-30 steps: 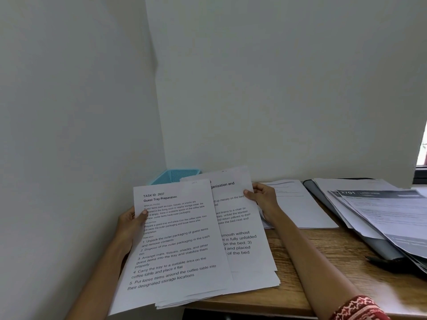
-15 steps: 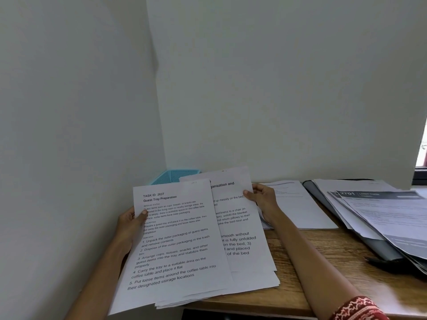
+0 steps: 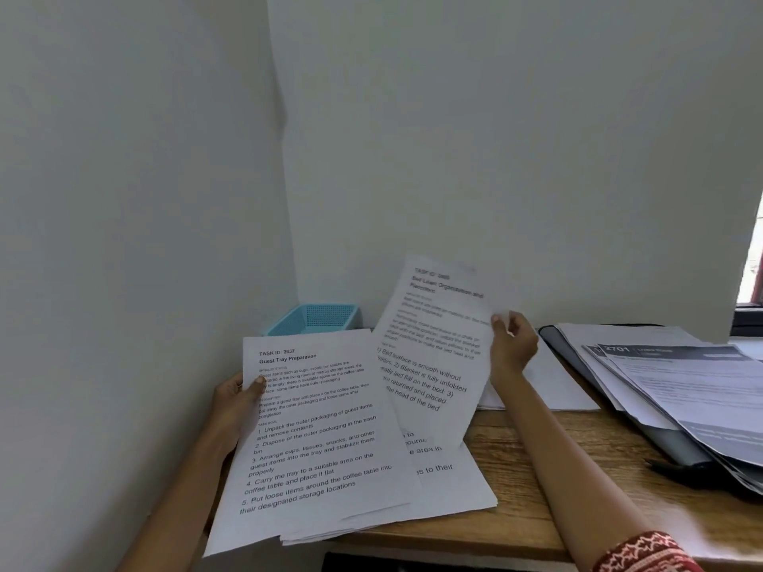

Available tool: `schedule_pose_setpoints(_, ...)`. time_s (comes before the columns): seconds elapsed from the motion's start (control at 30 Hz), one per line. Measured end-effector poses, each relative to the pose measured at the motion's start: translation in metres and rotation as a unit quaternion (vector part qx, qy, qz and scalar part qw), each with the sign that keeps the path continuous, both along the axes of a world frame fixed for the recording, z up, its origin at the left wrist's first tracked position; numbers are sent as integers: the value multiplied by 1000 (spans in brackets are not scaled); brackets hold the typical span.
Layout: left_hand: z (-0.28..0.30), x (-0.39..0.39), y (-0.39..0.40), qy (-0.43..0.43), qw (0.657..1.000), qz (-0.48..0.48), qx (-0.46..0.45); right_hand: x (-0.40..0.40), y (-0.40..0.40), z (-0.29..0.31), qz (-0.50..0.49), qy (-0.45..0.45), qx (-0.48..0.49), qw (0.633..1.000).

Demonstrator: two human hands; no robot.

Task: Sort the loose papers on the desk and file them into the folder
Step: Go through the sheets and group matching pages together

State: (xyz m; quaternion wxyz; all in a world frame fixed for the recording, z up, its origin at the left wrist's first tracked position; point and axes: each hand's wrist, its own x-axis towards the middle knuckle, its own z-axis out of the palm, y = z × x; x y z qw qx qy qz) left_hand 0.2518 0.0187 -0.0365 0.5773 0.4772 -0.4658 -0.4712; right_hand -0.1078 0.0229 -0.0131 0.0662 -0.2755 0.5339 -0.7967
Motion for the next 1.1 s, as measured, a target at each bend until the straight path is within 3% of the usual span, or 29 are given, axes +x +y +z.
schedule_pose_setpoints(0.17, 0, 1, -3, -22, 999, 10, 21, -15, 8, 17, -77, -131, -40, 988)
schedule_pose_setpoints(0.3, -2, 3, -10, -22, 999, 8, 37, -22, 12, 46, -74, -146, -67, 984)
schedule_pose_setpoints(0.4, -4, 6, -14, -25, 999, 8, 45, -14, 13, 53, -13, -83, -11, 996)
schedule_pose_setpoints(0.5, -4, 6, -14, -21, 999, 7, 49, 5, 2, 36, 100, 49, 68, 991)
schedule_pose_setpoints(0.6, -4, 6, -12, -24, 999, 4, 48, 36, 1, 12, 190, 169, 118, 960)
schedule_pose_setpoints(0.8, -2, 8, -9, -16, 999, 5, 46, 94, -2, -22, 250, 354, 169, 885)
schedule_pose_setpoints(0.97, 0, 0, -3, -14, 1000, -16, 16, 107, 1, -30, 255, 412, 166, 859)
schedule_pose_setpoints(1.1, 4, -6, 3, 47, 996, 18, -71, 103, 2, -27, 263, 364, 189, 873)
